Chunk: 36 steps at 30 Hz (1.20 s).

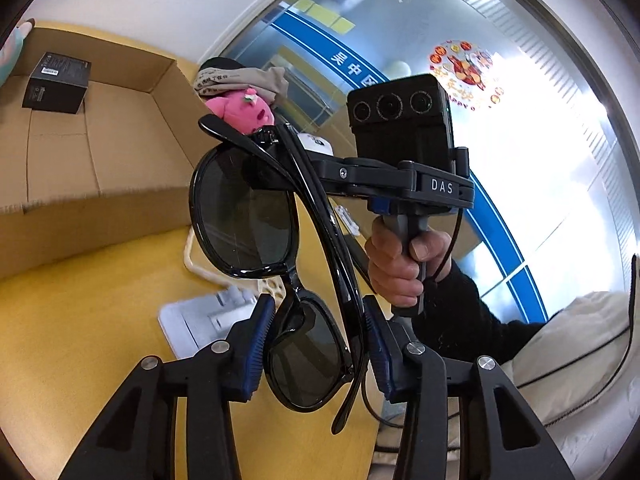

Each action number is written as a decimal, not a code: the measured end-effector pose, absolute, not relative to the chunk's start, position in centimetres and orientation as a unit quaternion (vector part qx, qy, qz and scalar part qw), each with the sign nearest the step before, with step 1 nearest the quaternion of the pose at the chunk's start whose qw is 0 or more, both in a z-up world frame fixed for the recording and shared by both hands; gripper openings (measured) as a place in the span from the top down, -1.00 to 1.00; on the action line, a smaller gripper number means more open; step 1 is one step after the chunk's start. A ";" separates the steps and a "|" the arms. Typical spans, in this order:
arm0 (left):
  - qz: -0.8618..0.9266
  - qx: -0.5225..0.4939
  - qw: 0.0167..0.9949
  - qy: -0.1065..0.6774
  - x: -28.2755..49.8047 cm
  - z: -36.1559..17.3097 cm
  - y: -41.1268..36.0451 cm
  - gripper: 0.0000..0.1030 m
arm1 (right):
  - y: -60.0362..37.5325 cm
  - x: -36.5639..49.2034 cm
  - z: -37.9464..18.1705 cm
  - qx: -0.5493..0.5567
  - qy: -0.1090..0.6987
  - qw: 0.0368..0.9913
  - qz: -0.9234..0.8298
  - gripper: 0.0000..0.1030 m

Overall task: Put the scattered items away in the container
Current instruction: 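Lift the sunglasses and lower them into the tray beside the box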

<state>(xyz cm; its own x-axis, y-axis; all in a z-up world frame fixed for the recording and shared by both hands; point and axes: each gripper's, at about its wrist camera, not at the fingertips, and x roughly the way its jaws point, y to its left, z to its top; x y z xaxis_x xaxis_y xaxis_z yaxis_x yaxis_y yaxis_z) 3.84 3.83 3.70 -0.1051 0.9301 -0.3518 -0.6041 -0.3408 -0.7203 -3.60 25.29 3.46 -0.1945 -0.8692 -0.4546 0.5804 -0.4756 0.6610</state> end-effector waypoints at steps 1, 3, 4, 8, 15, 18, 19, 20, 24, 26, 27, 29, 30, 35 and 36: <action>0.714 -0.398 0.536 -0.211 3.3 3.9 3.7 0.08 | 25.5 -4.1 3.6 0.414 -0.181 0.478 -0.753 0.86; 0.711 -0.397 0.535 -0.223 1.9 4.5 3.8 0.09 | 25.9 -5.3 3.8 0.414 -0.190 0.468 -0.757 0.86; 0.711 -0.397 0.535 -0.226 1.3 4.8 3.8 0.10 | 26.2 -5.7 3.9 0.413 -0.192 0.465 -0.759 0.86; 0.707 -0.402 0.530 -0.239 -2.0 6.0 4.7 0.10 | 27.0 -8.5 5.1 0.408 -0.200 0.446 -0.771 0.86; 0.699 -0.414 0.518 -0.269 -8.2 7.6 5.3 0.11 | 27.6 -14.1 7.5 0.396 -0.198 0.437 -0.783 0.87; 0.698 -0.420 0.505 -0.285 -10.8 7.5 4.8 0.11 | 27.6 -17.0 7.6 0.397 -0.202 0.436 -0.782 0.87; 0.699 -0.424 0.498 -0.288 -11.8 7.5 4.6 0.11 | 27.6 -17.9 7.5 0.398 -0.205 0.436 -0.781 0.87; 0.701 -0.427 0.493 -0.289 -12.4 7.6 4.5 0.11 | 27.7 -18.9 7.2 0.400 -0.211 0.435 -0.779 0.87; 0.712 -0.445 0.461 -0.287 -15.5 7.2 4.6 0.11 | 28.2 -22.2 5.9 0.407 -0.235 0.428 -0.772 0.87; 0.716 -0.449 0.451 -0.286 -16.6 7.3 4.9 0.11 | 28.9 -23.7 5.3 0.408 -0.249 0.422 -0.770 0.86; 0.718 -0.454 0.444 -0.285 -17.3 7.5 5.1 0.11 | 29.2 -24.2 5.2 0.407 -0.254 0.420 -0.770 0.86; 0.723 -0.466 0.432 -0.273 -18.7 7.8 5.8 0.11 | 29.9 -25.4 5.2 0.402 -0.255 0.412 -0.777 0.86; 0.728 -0.469 0.425 -0.264 -19.5 8.1 6.3 0.11 | 30.1 -25.8 5.3 0.401 -0.257 0.409 -0.779 0.86; 0.731 -0.471 0.415 -0.266 -23.2 8.3 7.5 0.10 | 30.9 -28.6 6.1 0.398 -0.253 0.386 -0.793 0.85; 0.730 -0.474 0.414 -0.267 -24.1 8.1 7.5 0.10 | 30.9 -29.3 6.1 0.400 -0.252 0.380 -0.795 0.85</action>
<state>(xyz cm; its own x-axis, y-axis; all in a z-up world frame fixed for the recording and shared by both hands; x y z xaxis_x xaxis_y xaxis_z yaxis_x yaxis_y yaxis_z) -24.15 7.54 8.06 -0.2083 0.8576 -0.4702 -0.3508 -0.5142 -0.7826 -29.32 30.92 6.13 -0.3908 -0.8061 -0.4444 0.4025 -0.5838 0.7051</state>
